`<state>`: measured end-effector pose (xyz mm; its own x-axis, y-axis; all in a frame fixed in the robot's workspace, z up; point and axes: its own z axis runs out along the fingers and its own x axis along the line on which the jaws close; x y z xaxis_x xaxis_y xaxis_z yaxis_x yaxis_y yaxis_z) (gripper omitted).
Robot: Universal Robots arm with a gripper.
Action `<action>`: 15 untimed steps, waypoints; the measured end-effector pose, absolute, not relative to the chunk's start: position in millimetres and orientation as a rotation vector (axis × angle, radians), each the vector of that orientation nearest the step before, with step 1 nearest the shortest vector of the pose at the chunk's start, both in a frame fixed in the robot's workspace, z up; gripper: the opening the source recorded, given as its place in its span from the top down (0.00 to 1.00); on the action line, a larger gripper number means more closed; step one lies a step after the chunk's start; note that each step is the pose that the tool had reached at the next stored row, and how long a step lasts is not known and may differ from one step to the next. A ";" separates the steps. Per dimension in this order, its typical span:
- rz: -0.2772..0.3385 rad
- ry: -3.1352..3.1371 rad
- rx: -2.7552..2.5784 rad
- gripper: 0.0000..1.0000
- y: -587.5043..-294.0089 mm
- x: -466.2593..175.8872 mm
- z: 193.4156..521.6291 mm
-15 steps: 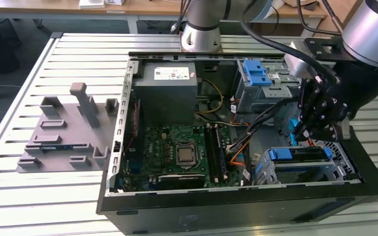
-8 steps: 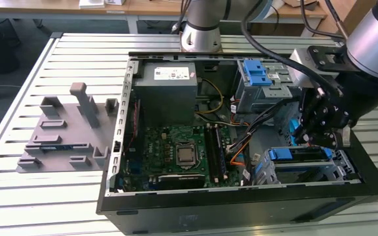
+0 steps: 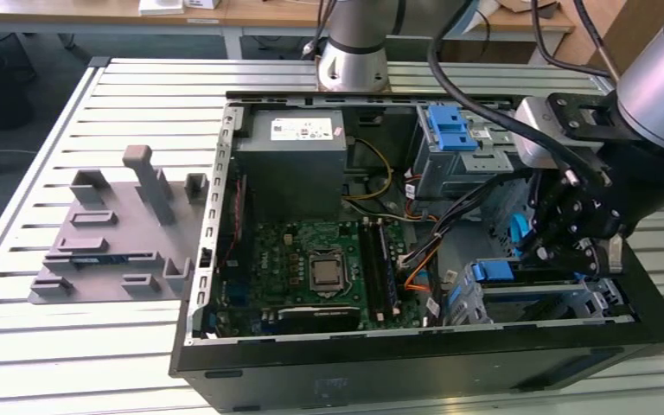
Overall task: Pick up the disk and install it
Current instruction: 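Insert the second disk wire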
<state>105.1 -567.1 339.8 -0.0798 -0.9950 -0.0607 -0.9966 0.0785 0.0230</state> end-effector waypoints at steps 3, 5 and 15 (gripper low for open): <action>0.091 2.287 -2.110 0.83 -567.5 106.0 339.3; 0.090 2.287 -2.109 0.83 -568.2 106.3 339.1; 0.090 2.290 -2.106 0.83 -570.1 107.7 337.6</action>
